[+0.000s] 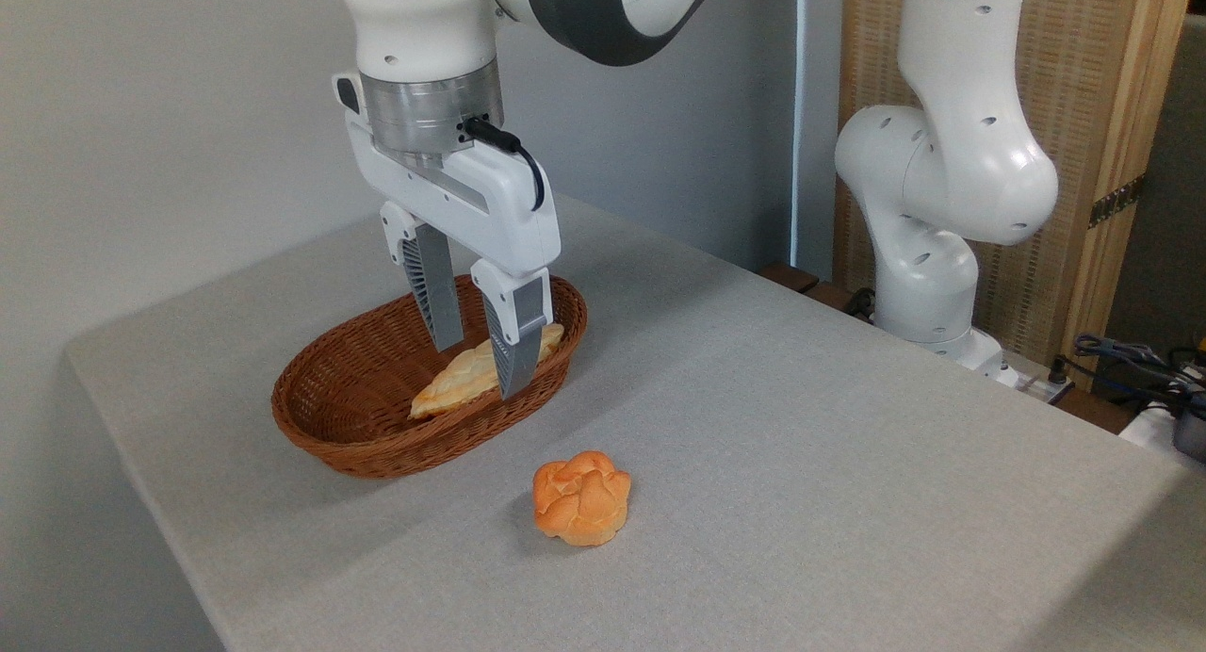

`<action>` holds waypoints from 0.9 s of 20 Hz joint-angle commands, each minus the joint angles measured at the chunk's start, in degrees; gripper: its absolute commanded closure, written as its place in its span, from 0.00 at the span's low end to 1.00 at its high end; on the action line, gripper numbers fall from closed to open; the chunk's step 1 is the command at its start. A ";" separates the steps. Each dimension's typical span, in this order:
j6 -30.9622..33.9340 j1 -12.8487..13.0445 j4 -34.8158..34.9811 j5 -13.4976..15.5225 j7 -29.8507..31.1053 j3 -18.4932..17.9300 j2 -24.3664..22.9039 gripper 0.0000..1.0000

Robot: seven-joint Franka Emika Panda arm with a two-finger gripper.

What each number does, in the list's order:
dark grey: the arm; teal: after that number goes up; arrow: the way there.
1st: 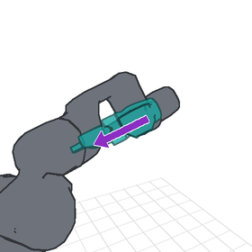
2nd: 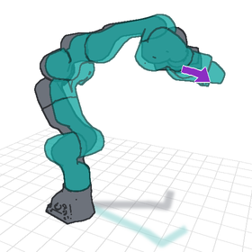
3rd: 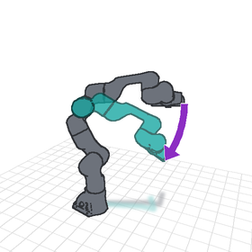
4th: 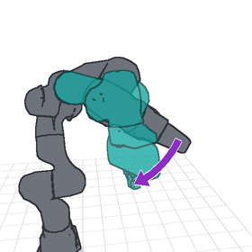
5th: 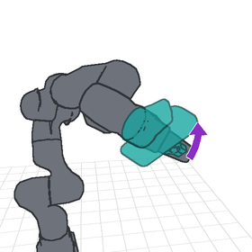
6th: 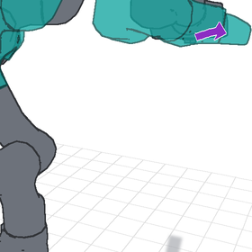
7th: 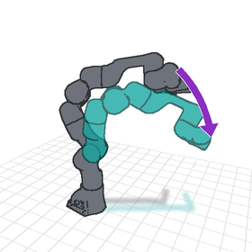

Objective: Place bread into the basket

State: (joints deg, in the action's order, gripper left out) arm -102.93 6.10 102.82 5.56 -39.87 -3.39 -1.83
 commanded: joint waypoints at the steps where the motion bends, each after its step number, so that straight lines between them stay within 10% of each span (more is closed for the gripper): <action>1: 0.36 0.41 -0.34 -0.37 0.23 -0.74 -0.54 0.00; 18: 2.12 0.41 -0.25 -0.37 -0.47 -4.08 -1.86 0.00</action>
State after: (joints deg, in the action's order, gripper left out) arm -102.13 6.08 102.77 5.56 -39.82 -6.63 -3.25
